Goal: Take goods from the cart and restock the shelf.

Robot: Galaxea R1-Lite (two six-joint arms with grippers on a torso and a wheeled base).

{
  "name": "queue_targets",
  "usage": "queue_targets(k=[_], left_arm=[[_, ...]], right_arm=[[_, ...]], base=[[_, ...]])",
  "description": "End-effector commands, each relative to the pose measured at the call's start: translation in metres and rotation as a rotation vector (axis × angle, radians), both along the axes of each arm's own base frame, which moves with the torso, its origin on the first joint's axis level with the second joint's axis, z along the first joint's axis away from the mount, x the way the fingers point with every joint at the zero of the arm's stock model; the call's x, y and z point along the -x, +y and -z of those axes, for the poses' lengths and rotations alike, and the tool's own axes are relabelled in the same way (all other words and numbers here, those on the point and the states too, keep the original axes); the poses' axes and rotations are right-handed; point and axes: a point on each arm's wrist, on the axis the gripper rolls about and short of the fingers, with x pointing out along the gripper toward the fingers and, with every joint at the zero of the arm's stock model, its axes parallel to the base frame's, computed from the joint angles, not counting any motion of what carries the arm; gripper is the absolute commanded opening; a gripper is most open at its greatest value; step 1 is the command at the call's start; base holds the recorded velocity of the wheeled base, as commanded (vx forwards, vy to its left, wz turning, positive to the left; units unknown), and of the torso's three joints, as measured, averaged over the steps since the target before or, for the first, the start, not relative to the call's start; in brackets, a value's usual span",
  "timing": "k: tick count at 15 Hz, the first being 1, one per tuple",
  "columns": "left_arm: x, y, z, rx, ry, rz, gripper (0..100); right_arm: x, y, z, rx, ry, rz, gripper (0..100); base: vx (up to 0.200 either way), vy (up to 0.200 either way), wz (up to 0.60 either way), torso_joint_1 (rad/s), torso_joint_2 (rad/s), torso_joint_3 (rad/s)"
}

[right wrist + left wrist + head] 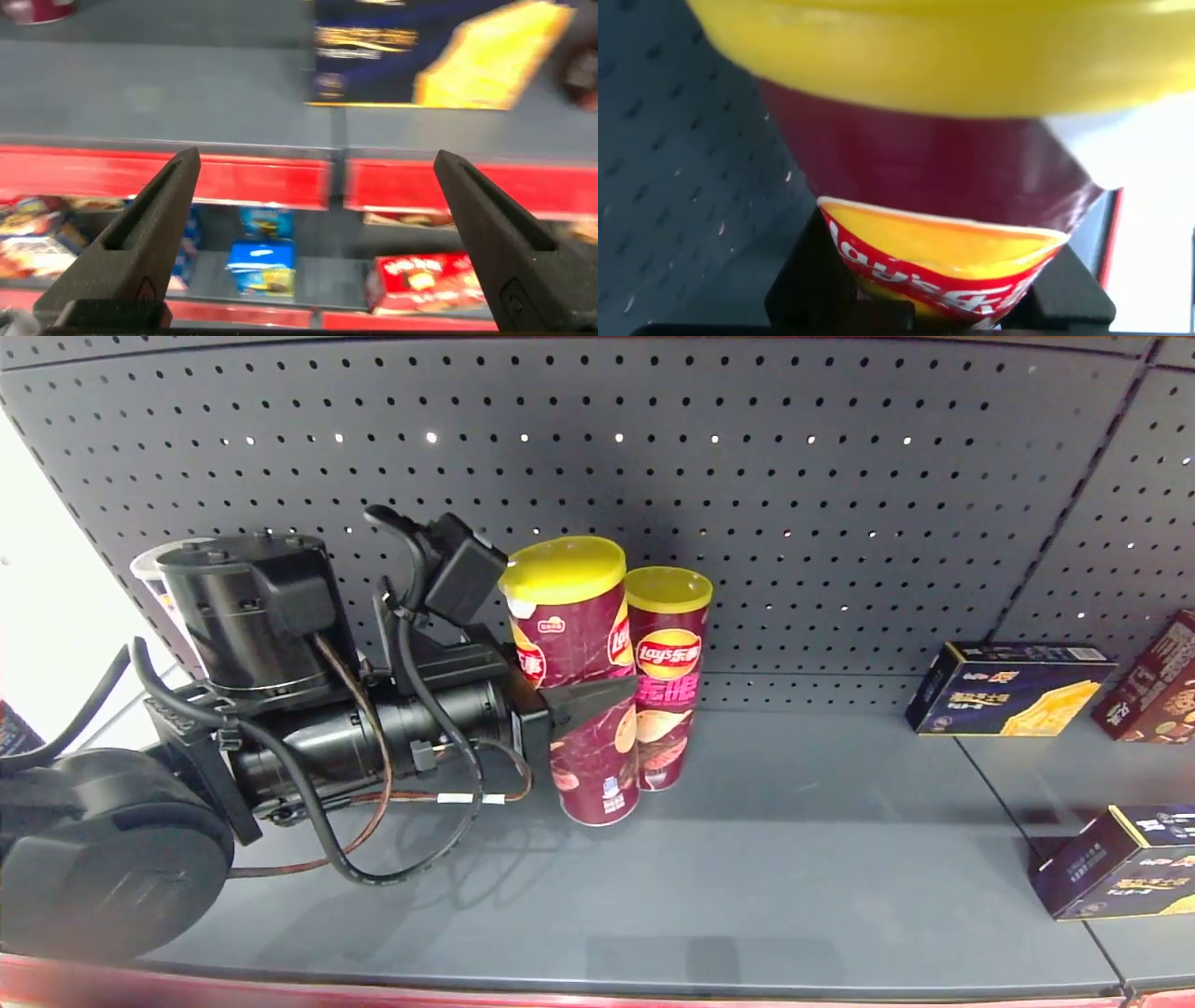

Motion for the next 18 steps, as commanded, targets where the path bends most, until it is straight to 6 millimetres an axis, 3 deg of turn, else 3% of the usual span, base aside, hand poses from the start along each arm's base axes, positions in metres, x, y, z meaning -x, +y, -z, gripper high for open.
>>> queue_targets(k=[1,2,6,7,8,13,15,18], left_arm=[[0.007,0.008,-0.006,0.010,-0.019,-0.029,0],[0.008,0.009,-0.006,0.011,-0.020,-0.032,0],[0.025,0.057,-0.012,0.020,-0.040,-0.191,0],[0.028,0.061,-0.016,0.026,-0.050,-0.191,0],[0.029,0.064,-0.019,0.032,-0.060,-0.171,0],[0.021,0.061,-0.008,0.013,-0.025,-0.162,0],[0.020,0.061,-0.005,0.007,-0.017,-0.162,0],[0.020,0.060,-0.004,0.006,-0.012,-0.159,0]], right_arm=[[0.000,0.000,0.000,0.001,0.000,-0.001,100],[0.000,0.000,0.000,0.001,0.000,-0.001,100],[0.000,0.000,-0.001,0.029,-0.008,-0.001,100],[0.004,0.000,-0.019,0.058,-0.071,-0.003,100],[0.000,0.001,-0.063,0.058,-0.049,-0.075,100],[-0.019,0.006,-0.097,0.057,0.030,-0.382,100],[-0.039,0.008,-0.117,0.053,0.094,-0.390,100],[-0.069,0.016,-0.128,0.059,0.193,-0.497,100]], base=[[0.000,0.000,0.00,0.000,0.00,0.000],[0.000,0.000,0.00,0.000,0.00,0.000],[0.000,0.000,0.00,0.000,0.00,0.000],[0.000,0.000,0.00,0.000,0.00,0.000],[0.000,0.000,0.00,0.000,0.00,0.000],[0.000,0.000,0.00,0.000,0.00,0.000],[0.000,0.000,0.00,0.000,0.00,0.000],[0.000,0.000,0.00,0.000,0.00,0.000]])
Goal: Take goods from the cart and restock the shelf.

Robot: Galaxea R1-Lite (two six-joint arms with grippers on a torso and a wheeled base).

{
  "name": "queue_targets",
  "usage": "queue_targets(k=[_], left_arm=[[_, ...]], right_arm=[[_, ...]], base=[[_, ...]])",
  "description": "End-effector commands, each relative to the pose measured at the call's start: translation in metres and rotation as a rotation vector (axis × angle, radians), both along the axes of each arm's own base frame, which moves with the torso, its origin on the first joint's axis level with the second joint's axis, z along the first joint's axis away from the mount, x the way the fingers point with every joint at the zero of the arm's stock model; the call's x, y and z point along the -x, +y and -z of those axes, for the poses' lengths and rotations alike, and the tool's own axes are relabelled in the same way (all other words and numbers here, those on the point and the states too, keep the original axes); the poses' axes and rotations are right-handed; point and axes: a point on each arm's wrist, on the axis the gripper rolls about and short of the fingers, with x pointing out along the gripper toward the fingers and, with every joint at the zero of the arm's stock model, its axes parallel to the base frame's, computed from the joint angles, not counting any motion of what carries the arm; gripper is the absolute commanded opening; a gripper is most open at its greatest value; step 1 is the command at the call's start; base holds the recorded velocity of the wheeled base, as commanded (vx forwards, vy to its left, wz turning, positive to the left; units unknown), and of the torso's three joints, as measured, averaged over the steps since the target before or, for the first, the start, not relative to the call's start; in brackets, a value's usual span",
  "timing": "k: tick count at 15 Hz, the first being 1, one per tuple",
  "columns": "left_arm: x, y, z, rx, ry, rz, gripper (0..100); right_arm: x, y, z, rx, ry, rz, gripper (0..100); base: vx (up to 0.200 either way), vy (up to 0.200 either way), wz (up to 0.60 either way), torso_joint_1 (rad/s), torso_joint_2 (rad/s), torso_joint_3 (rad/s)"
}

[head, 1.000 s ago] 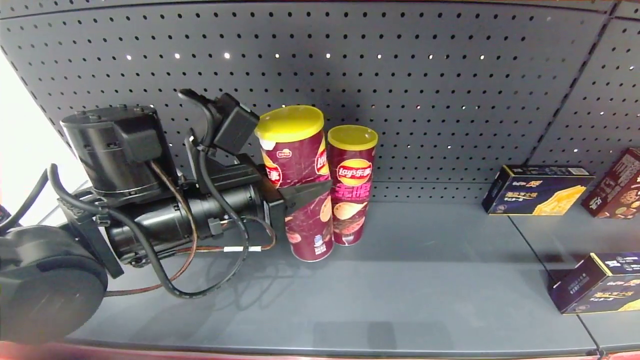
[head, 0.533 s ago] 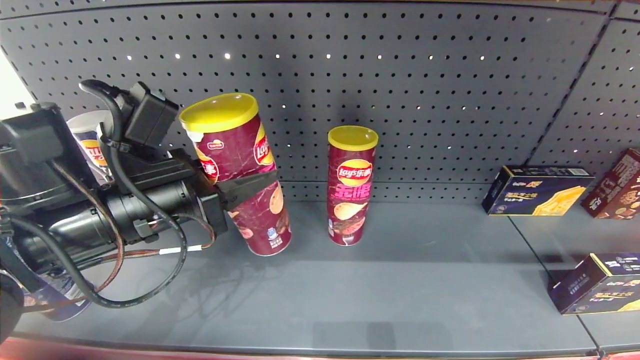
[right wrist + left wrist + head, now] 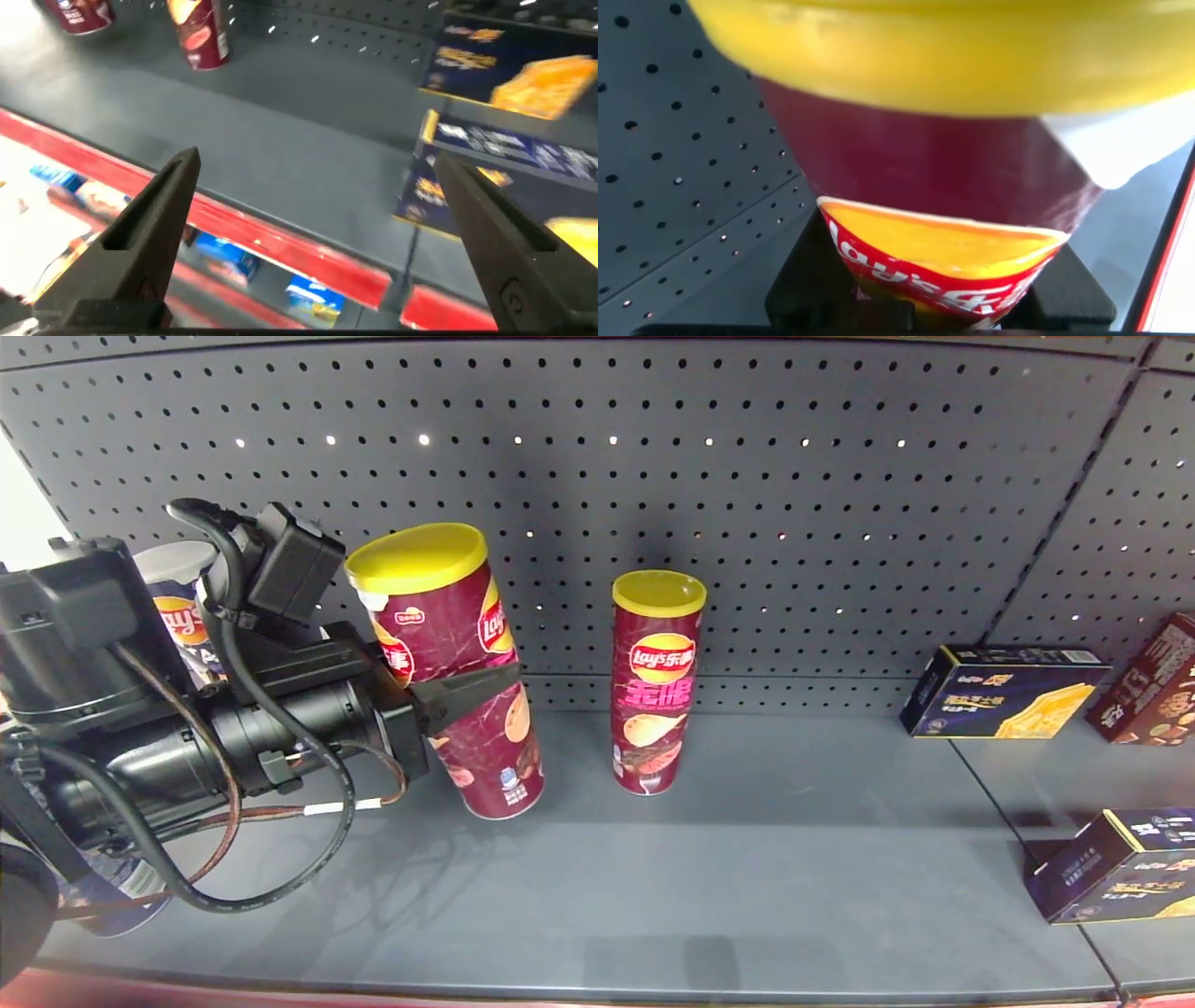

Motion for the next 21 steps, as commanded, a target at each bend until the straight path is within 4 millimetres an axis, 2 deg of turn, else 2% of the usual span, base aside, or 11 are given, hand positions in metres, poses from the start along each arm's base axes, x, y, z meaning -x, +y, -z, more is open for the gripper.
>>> queue_targets(k=[1,4,6,8,10,12,13,15,17,19,21], left_arm=[[-0.001,0.000,0.000,0.001,0.003,0.000,0],[-0.003,0.000,0.003,-0.001,0.013,-0.004,0],[-0.003,-0.001,0.002,0.000,0.010,-0.003,0],[-0.004,0.000,0.002,-0.001,0.011,-0.006,0],[-0.003,-0.001,0.004,-0.003,0.017,-0.003,0],[-0.003,0.000,0.003,-0.002,0.014,-0.004,0],[-0.003,0.000,0.004,-0.003,0.017,-0.004,0],[-0.003,0.000,0.003,-0.002,0.014,-0.004,0],[-0.003,0.000,0.004,-0.003,0.018,-0.004,0],[-0.002,0.000,0.006,-0.006,0.024,-0.006,0],[-0.001,0.001,0.011,-0.011,0.037,-0.006,0]], right_arm=[[-0.043,0.013,-0.015,0.031,0.148,-0.130,100],[-0.079,0.033,-0.028,0.058,0.208,-0.205,100],[-0.099,0.046,-0.028,0.057,0.189,-0.260,100],[-0.126,0.065,-0.027,0.032,0.166,-0.395,100],[-0.137,0.074,-0.027,0.027,0.170,-0.456,100],[-0.158,0.082,-0.027,0.059,0.132,-0.460,100],[-0.176,0.086,-0.027,0.091,0.082,-0.443,100],[-0.198,0.097,-0.023,0.127,0.016,-0.459,100],[-0.210,0.104,-0.018,0.120,-0.001,-0.494,100],[-0.223,0.110,-0.022,0.089,-0.050,-0.627,100],[-0.232,0.116,-0.025,0.082,-0.082,-0.655,100]], base=[[0.000,0.000,0.00,0.000,0.00,0.000],[0.000,0.000,0.00,0.000,0.00,0.000],[0.000,0.000,0.00,0.000,0.00,0.000],[0.000,0.000,0.00,0.000,0.00,0.000],[0.000,0.000,0.00,0.000,0.00,0.000],[0.000,0.000,0.00,0.000,0.00,0.000],[0.000,0.000,0.00,0.000,0.00,0.000],[0.000,0.000,0.00,0.000,0.00,0.000],[0.000,0.000,0.00,0.000,0.00,0.000],[0.000,0.000,0.00,0.000,0.00,0.000],[0.000,0.000,0.00,0.000,0.00,0.000]])
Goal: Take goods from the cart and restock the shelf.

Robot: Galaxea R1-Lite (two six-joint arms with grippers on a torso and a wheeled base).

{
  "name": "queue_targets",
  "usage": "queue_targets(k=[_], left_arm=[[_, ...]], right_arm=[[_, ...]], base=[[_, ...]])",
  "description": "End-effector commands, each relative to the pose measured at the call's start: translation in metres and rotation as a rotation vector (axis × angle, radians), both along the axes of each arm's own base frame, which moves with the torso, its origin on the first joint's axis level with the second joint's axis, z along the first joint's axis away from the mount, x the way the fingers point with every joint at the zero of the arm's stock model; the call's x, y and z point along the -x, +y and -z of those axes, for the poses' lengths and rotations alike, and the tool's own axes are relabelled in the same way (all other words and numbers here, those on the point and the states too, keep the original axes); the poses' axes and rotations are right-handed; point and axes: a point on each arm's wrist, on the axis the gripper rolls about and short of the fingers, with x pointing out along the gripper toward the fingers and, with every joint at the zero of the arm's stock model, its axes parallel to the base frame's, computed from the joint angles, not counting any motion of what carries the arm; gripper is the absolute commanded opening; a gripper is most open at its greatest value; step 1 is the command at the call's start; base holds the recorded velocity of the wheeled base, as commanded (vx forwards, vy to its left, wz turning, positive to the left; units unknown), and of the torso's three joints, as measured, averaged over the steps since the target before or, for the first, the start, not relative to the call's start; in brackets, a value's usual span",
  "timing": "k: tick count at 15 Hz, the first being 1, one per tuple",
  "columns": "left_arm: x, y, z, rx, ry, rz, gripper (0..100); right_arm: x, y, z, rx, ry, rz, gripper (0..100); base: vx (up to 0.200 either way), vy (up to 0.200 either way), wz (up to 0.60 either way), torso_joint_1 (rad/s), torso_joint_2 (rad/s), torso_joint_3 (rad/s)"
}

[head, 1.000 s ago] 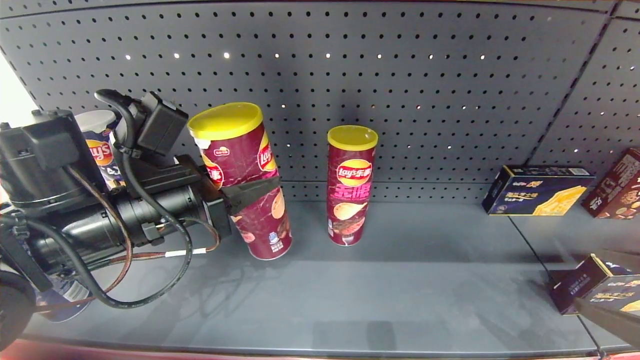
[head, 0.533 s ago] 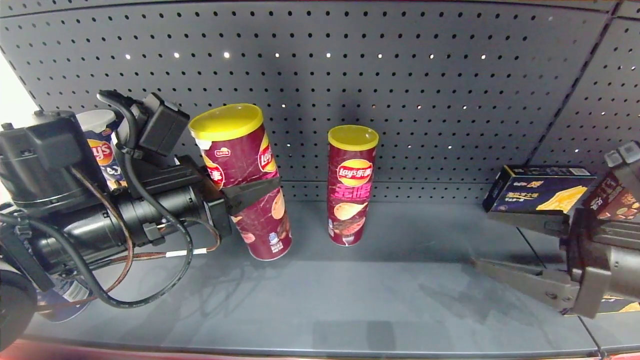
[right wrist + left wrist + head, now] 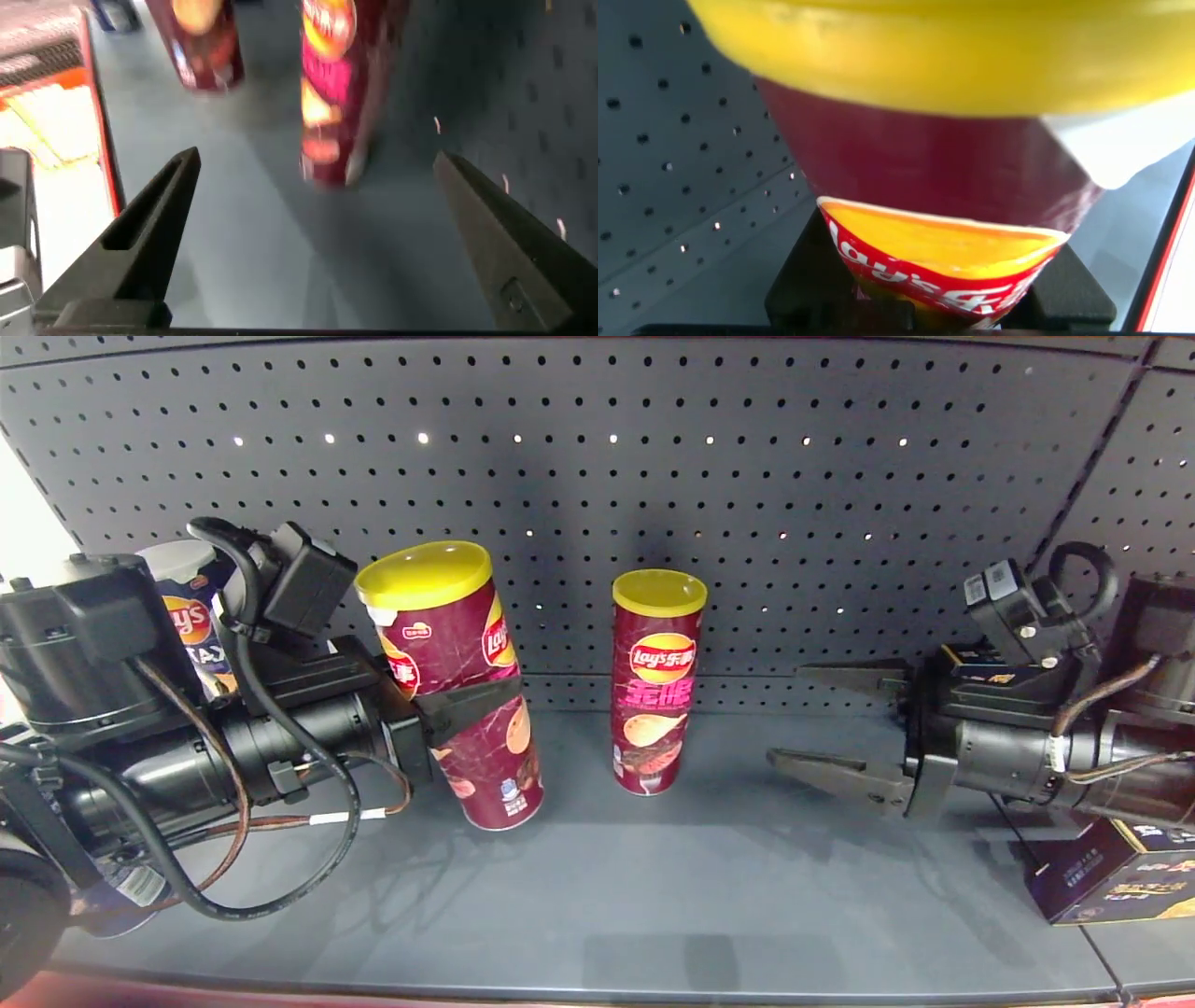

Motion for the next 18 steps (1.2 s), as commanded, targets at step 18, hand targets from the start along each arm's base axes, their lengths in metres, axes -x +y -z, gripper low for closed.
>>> queue_targets(k=[18], left_arm=[[0.002,0.001,0.003,-0.003,0.009,-0.001,0]], right_arm=[[-0.079,0.051,0.040,-0.001,0.017,-0.144,100]], base=[[0.000,0.000,0.00,0.000,0.00,0.000]])
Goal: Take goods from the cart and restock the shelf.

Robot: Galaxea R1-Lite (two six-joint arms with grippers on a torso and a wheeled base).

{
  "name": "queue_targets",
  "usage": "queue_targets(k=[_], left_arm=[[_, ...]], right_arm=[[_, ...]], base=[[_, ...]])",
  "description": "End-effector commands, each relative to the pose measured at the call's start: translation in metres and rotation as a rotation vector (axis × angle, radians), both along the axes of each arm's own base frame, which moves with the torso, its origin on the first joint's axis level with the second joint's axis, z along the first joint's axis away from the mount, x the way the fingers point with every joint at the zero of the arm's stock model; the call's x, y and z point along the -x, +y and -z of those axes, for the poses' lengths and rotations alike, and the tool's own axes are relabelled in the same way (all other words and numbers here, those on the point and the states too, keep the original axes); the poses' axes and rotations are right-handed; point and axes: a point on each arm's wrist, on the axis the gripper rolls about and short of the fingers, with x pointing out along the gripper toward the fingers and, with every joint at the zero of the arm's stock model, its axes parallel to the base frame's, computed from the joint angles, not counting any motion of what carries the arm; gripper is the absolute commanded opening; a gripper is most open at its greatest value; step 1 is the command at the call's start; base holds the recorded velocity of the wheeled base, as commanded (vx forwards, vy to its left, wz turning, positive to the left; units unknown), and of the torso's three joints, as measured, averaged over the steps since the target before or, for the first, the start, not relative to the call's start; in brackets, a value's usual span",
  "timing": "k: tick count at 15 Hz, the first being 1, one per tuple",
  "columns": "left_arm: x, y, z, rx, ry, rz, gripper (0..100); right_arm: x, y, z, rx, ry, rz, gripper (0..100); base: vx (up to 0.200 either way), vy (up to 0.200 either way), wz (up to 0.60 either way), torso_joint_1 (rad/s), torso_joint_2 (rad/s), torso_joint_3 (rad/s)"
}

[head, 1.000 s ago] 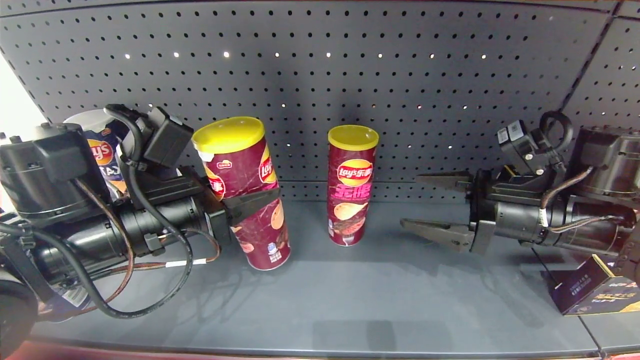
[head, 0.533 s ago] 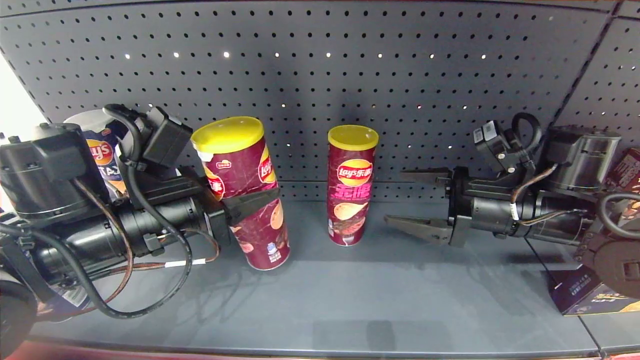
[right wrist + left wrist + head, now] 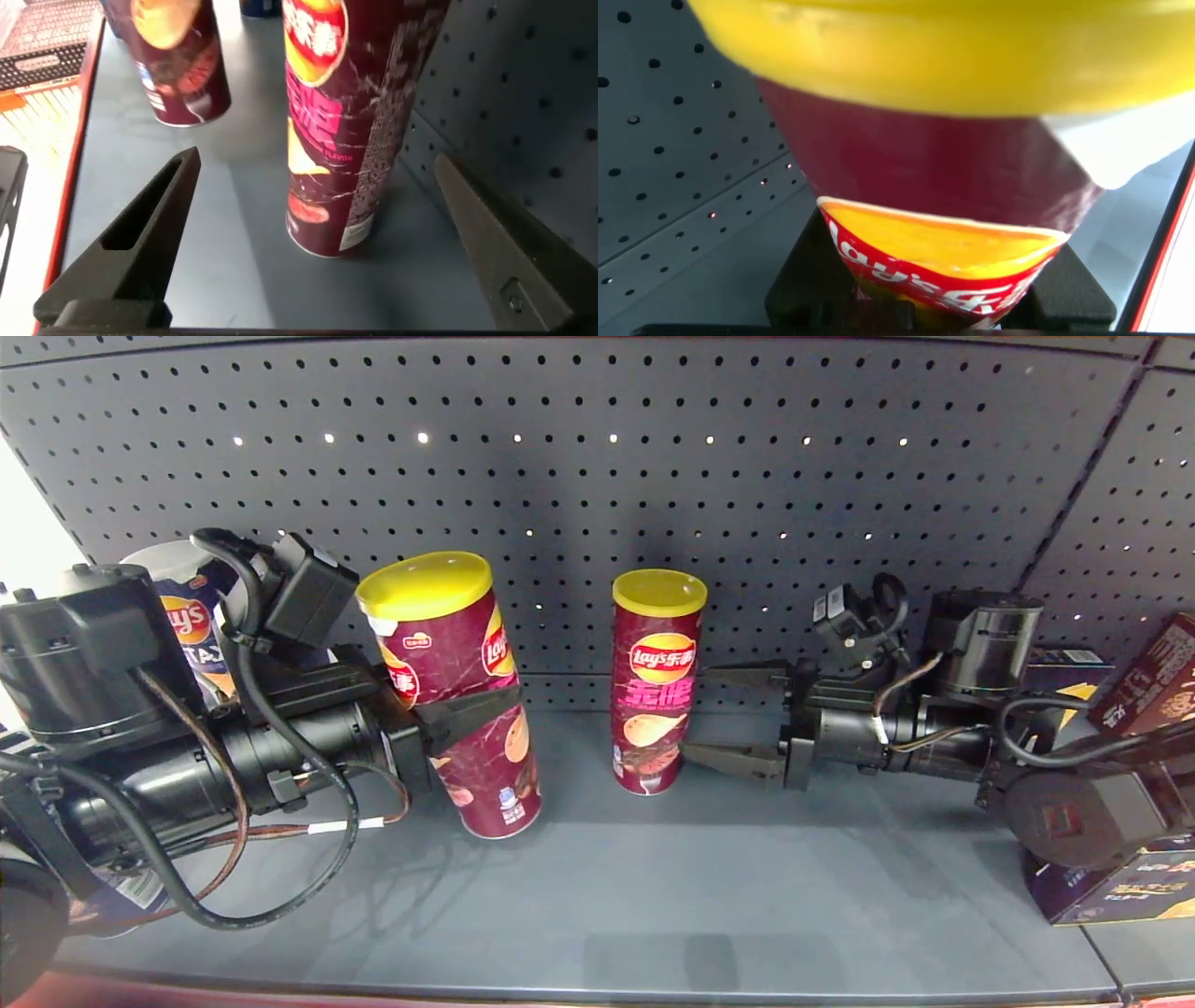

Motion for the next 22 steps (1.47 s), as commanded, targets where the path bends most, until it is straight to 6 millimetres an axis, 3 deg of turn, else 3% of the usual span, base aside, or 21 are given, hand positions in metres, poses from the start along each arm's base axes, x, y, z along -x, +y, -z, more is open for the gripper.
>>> queue_targets(k=[1,13,21,22], left_arm=[[0.000,0.000,0.000,0.000,0.001,0.001,0],[0.000,0.000,0.001,-0.001,0.002,0.001,0],[0.000,0.000,0.003,-0.004,0.009,-0.001,0],[0.000,0.000,0.003,-0.004,0.009,-0.001,0]], right_arm=[[-0.011,0.009,0.014,0.014,0.028,-0.008,100],[-0.041,0.039,0.040,0.023,0.045,-0.034,100],[-0.053,0.047,0.046,0.022,0.043,-0.034,100],[-0.054,0.048,0.050,0.027,0.051,-0.034,0]], base=[[0.000,0.000,0.00,0.000,0.00,0.000],[0.000,0.000,0.00,0.000,0.00,0.000],[0.000,0.000,0.00,0.000,0.00,0.000],[0.000,0.000,0.00,0.000,0.00,0.000]])
